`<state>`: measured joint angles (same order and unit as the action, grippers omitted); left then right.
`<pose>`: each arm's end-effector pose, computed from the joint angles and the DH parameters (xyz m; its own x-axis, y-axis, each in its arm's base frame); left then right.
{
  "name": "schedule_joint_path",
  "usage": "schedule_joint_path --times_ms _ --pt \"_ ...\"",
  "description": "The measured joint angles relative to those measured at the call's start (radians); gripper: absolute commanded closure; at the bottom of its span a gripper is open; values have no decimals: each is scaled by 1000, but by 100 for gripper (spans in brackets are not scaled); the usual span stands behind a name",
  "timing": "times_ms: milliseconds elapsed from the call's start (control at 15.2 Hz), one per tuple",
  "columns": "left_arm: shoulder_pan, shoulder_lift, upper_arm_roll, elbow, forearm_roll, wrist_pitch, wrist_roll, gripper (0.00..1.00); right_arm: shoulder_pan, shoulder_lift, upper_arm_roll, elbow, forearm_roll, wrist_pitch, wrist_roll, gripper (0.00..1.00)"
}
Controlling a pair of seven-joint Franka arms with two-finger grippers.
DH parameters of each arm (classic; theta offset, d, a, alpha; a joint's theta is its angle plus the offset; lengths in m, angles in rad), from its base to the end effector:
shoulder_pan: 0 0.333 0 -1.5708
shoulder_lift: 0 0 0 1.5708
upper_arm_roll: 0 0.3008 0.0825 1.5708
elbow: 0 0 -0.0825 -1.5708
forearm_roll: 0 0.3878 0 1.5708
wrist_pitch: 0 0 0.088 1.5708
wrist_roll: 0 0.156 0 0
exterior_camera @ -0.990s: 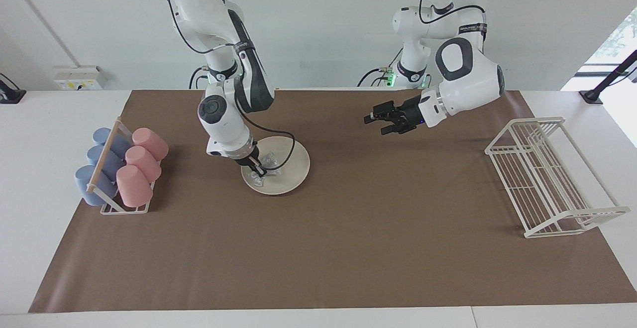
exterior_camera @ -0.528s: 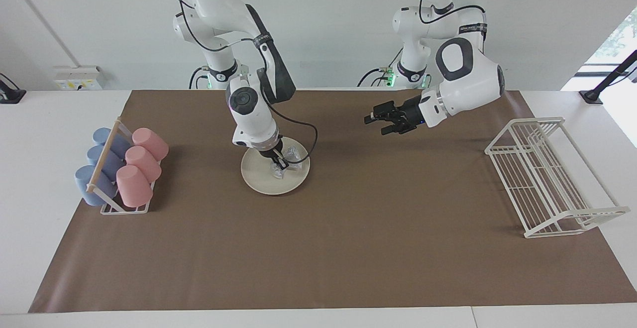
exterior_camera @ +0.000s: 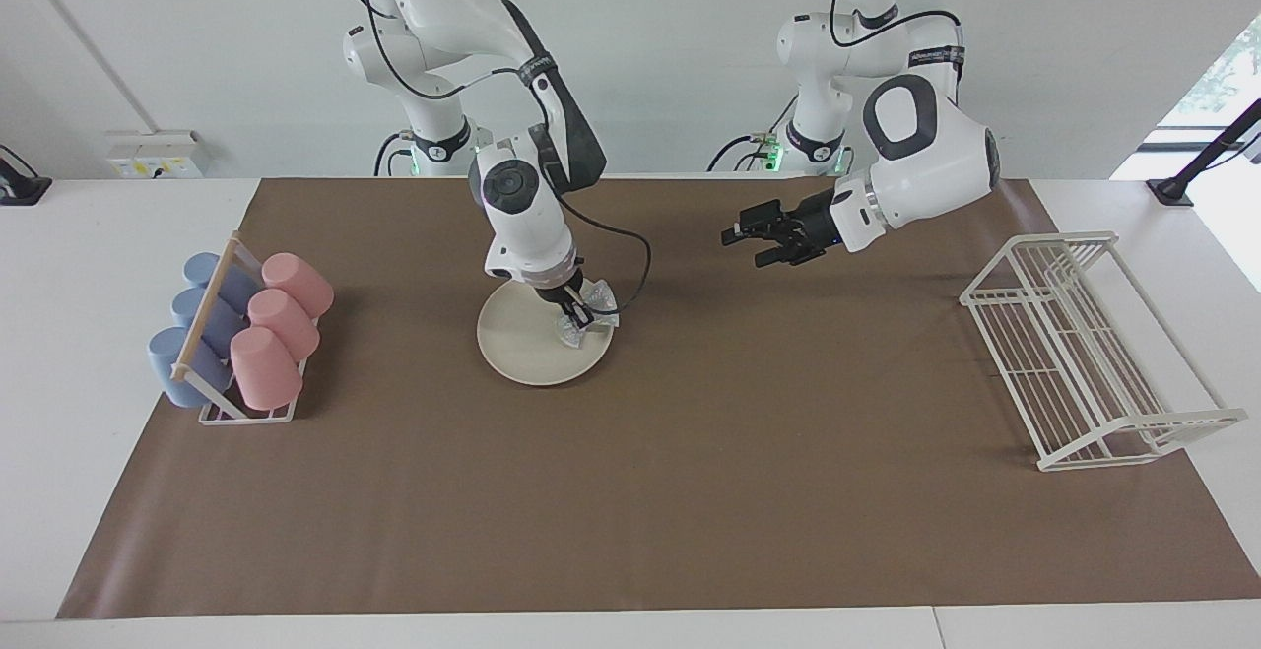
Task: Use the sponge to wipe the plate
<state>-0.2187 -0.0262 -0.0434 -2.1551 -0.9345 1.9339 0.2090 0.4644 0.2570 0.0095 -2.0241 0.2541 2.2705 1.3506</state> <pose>0.4860 -0.2258 0.3697 0.9807 -0.1012 -0.1674 0.0550 -0.6788 0.7322 0.5193 0.2841 0.2573 0.4961 -0.8463 -0.1941 -0.8642 -0.5029 -0.0161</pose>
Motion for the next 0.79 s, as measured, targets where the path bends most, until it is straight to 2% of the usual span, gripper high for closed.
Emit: schedule_joint_path --times_ms 264,462,792 --pt "4 0 0 0 0 0 -4 0 7 -22 0 172 -39 -249 86 100" --pt "18 0 0 0 -3 -3 -8 0 52 -42 0 293 -85 -399 204 100" --pt "73 0 0 0 -191 -84 -2 0 132 -43 1 434 -126 -538 340 100"
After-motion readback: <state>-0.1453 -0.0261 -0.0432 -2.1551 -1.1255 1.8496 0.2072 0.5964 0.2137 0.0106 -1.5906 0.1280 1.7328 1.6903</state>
